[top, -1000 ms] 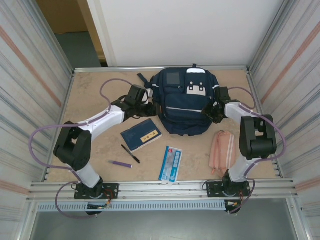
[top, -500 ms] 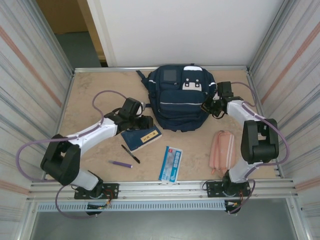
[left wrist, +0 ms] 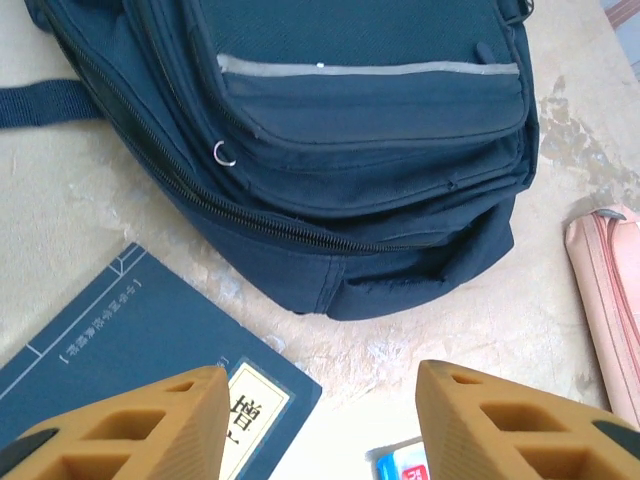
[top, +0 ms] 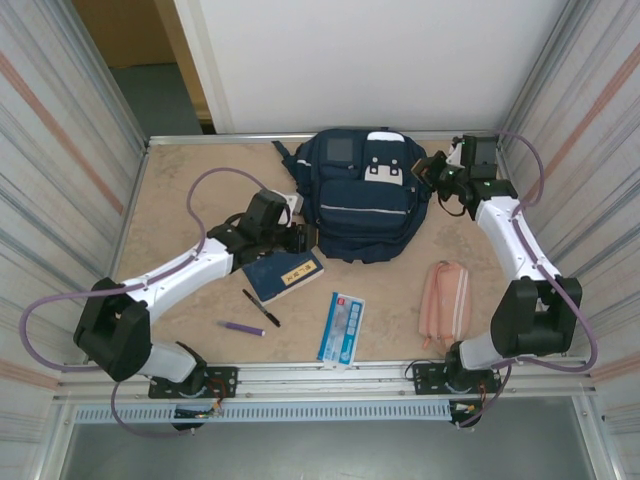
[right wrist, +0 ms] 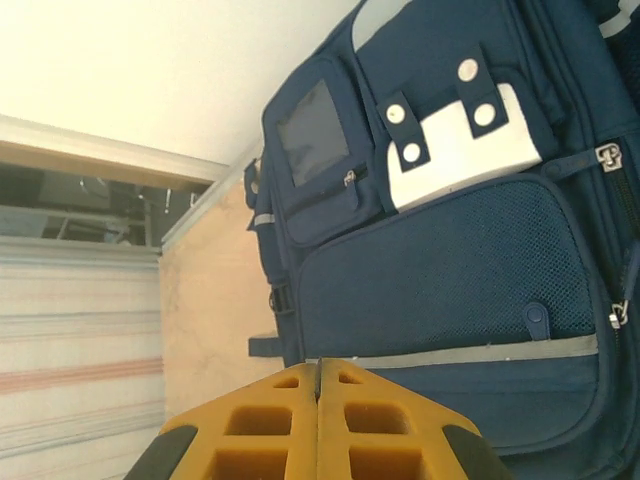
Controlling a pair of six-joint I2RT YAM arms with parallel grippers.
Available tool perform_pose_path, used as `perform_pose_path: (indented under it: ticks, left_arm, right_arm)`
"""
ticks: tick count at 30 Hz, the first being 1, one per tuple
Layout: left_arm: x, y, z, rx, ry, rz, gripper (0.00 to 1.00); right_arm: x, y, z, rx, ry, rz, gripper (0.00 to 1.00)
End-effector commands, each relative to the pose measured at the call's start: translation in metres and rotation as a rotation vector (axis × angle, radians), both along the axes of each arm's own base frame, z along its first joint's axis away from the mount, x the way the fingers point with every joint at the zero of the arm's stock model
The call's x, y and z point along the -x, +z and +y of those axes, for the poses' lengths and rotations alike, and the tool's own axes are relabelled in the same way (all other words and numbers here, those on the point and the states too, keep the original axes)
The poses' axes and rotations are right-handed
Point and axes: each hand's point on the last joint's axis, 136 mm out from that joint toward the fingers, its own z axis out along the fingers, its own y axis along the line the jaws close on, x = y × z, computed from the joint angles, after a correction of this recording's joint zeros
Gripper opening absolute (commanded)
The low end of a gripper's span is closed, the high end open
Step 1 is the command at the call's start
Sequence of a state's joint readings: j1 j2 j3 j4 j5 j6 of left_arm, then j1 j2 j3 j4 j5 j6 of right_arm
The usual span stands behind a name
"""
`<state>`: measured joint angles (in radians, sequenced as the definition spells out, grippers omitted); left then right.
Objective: Pack the student bag
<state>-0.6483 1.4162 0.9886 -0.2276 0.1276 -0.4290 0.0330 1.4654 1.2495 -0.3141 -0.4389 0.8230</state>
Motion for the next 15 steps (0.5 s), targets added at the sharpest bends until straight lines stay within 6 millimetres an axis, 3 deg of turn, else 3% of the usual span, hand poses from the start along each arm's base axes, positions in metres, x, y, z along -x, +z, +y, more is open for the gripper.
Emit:
perform_pose_path:
  ticks: [1, 2, 4, 9, 15]
  left_arm:
    - [-0.007, 0.012, -0.003, -0.030, -0.026, -0.068, 0.53]
    - [-0.009, 0.010, -0.003, -0.045, -0.027, -0.067, 0.53]
    - [-0.016, 0.007, -0.005, -0.070, -0.026, -0.062, 0.55]
    - [-0.054, 0.004, -0.020, -0.046, -0.023, -0.033, 0.56]
    - [-0.102, -0.024, -0.041, -0.004, -0.006, 0.066, 0.57]
  right_arm:
    - [0.013, -0.010, 0.004, -0.022, 0.016, 0.053, 0.18]
    - [0.020, -0.027, 0.000, 0.005, 0.005, 0.097, 0.33]
    - [0.032, -0.060, -0.008, 0.060, 0.000, 0.174, 0.47]
    - [0.028, -0.109, -0.005, 0.172, 0.122, 0.252, 0.44]
    - [0.015, -0.153, -0.008, 0.214, 0.124, 0.328, 0.41]
